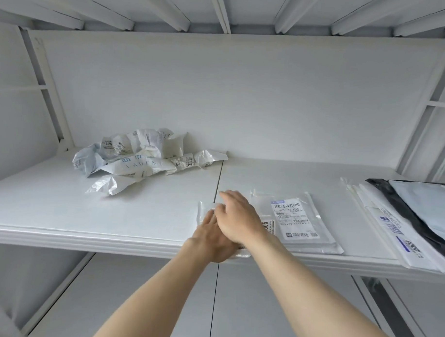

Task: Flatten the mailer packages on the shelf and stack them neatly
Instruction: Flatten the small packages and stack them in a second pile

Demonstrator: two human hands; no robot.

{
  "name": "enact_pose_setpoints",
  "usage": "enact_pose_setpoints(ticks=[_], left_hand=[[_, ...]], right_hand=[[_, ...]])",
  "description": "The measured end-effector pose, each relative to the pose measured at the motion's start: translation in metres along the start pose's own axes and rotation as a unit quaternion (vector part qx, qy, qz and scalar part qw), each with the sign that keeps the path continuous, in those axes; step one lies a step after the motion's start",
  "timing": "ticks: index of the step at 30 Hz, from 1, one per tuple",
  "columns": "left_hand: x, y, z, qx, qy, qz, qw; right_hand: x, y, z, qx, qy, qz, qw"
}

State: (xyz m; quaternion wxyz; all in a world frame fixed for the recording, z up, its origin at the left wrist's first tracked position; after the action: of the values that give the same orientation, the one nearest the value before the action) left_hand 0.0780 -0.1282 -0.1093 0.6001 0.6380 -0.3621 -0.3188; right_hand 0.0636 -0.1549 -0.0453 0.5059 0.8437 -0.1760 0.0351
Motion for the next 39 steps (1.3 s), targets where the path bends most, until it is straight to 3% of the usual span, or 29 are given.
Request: enact_pose_setpoints(ticks=[4, 8, 12, 16, 18, 19, 20, 22, 23, 25, 27, 31, 34, 37, 39], left_hand=[[-0.002, -0.003, -0.003, -0.110, 0.017, 0.001, 0.994], [0.003, -0.022, -0.019, 0.004, 0.058, -0.031, 0.998], [0.004, -0.023, -0.019, -0.030, 0.063, -0.038, 0.997], [-0.004, -0.013, -0.024, -0.092, 0.116, -0.025, 0.989], [-0.007, -0.006, -0.034, -0.177, 0.148, 0.030, 0.973], [-0.012, 0.002, -0.042, -0.282, 0.169, 0.086, 0.940], [-0.018, 0.008, -0.051, -0.422, 0.190, 0.139, 0.876], [-0.029, 0.009, -0.062, -0.654, 0.204, 0.210, 0.697], [-0.033, 0.010, -0.065, -0.714, 0.203, 0.229, 0.630], [-0.036, 0.007, -0.071, -0.741, 0.204, 0.253, 0.587], [-0.036, 0.002, -0.077, -0.740, 0.217, 0.279, 0.573], [-0.038, 0.017, -0.072, -0.735, 0.233, 0.333, 0.543], [-0.029, 0.036, -0.060, -0.725, 0.200, 0.352, 0.557], [-0.012, 0.051, -0.042, -0.739, 0.174, 0.329, 0.561], [0.002, 0.056, -0.030, -0.703, 0.169, 0.307, 0.619]], right_hand=[[0.005, -0.043, 0.012, -0.067, -0.017, -0.092, 0.993], [0.006, -0.052, 0.022, -0.034, -0.018, -0.082, 0.996], [0.004, -0.054, 0.026, -0.040, -0.041, -0.096, 0.994], [-0.001, -0.037, 0.032, -0.014, -0.101, -0.014, 0.995], [-0.004, -0.021, 0.031, 0.084, -0.109, 0.045, 0.989], [-0.006, -0.014, 0.035, 0.169, -0.127, 0.073, 0.975], [-0.010, -0.007, 0.041, 0.259, -0.157, 0.099, 0.948], [-0.015, 0.002, 0.056, 0.394, -0.211, 0.131, 0.885], [-0.018, 0.004, 0.061, 0.416, -0.233, 0.120, 0.871], [-0.021, -0.001, 0.067, 0.392, -0.261, 0.056, 0.880], [-0.028, -0.010, 0.065, 0.363, -0.271, -0.020, 0.891], [-0.030, -0.011, 0.075, 0.420, -0.273, -0.051, 0.864], [-0.030, 0.016, 0.084, 0.478, -0.259, -0.007, 0.840], [-0.025, 0.056, 0.105, 0.447, -0.211, 0.074, 0.866], [-0.026, 0.083, 0.124, 0.398, -0.193, 0.111, 0.890]])
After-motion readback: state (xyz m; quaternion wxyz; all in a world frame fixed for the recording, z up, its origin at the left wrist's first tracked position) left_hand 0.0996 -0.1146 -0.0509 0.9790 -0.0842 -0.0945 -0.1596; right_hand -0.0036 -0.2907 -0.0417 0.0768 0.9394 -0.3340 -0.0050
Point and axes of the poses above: each hand's wrist, its own x-axis towards the middle knuckle, its own y-axis out of the back of the hand, z = x × y, the point moved 9 cm from there along x, towards the middle knuckle, and after that the axes turned 1 degree about -z, right-handed, at the moved point
